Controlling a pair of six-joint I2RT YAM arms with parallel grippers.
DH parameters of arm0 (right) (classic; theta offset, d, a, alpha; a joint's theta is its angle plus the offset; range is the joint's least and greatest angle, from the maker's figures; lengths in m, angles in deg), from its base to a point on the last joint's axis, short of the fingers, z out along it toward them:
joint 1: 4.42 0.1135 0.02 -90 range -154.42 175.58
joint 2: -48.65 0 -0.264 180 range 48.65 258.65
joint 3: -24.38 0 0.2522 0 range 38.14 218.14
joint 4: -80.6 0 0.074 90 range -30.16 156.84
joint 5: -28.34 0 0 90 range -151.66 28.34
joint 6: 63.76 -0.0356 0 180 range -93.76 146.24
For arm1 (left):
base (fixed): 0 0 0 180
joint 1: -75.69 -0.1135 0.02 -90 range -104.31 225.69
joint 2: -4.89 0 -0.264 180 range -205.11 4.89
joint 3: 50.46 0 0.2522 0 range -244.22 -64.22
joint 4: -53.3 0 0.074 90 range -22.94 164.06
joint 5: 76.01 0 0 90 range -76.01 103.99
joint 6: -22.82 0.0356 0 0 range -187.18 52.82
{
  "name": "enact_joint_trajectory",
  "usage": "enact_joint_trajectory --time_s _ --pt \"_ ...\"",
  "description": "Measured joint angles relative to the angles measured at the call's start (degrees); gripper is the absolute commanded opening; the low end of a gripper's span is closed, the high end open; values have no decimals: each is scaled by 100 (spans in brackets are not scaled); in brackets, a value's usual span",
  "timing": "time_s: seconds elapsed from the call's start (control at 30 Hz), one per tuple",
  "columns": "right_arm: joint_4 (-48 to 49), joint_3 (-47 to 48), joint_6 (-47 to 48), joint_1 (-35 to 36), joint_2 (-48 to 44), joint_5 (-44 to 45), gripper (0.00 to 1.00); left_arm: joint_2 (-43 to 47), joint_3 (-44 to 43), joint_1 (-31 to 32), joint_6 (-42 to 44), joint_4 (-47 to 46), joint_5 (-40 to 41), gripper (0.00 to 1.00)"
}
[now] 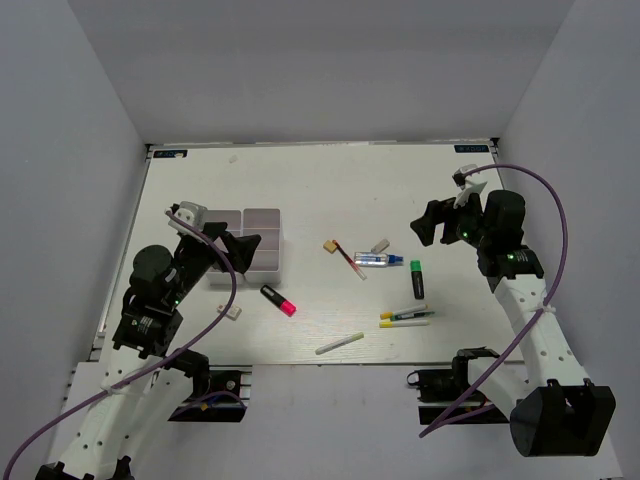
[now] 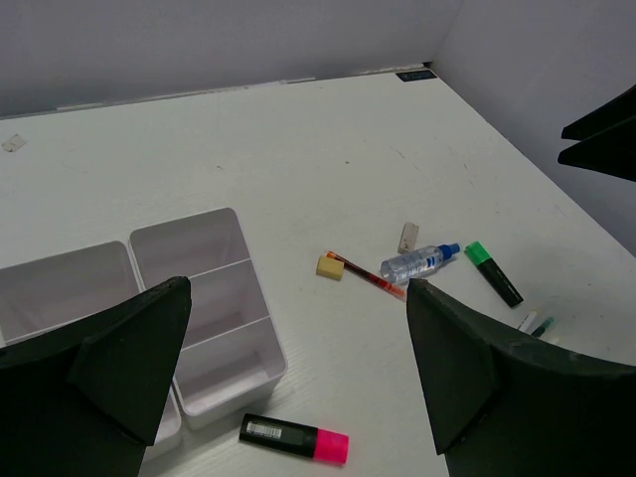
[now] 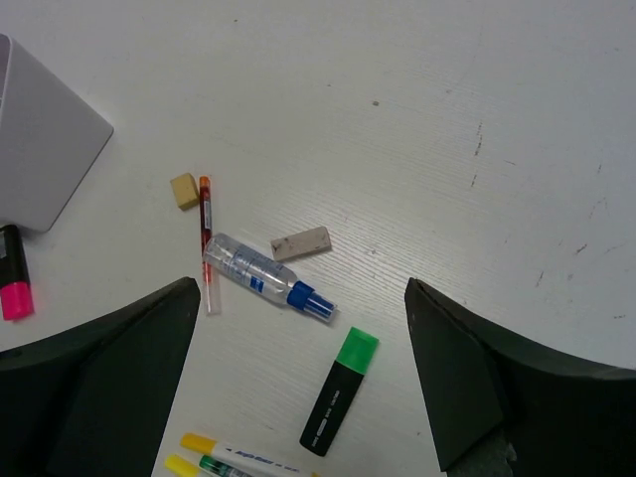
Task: Sort the stationery into containers
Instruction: Grab a piece of stationery with the left arm
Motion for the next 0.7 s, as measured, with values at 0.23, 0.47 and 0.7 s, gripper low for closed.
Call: enact_joint_trajectory --time_s 0.23,0.47,0.7 --pt "0 -2 48 0 -46 -33 90 0 0 0 0 17 -55 99" --pt "-114 0 444 0 -118 -313 90 0 2 0 -70 39 -90 71" --pt "-933 48 1585 13 -175 -901 90 -42 186 4 -737 125 -129 34"
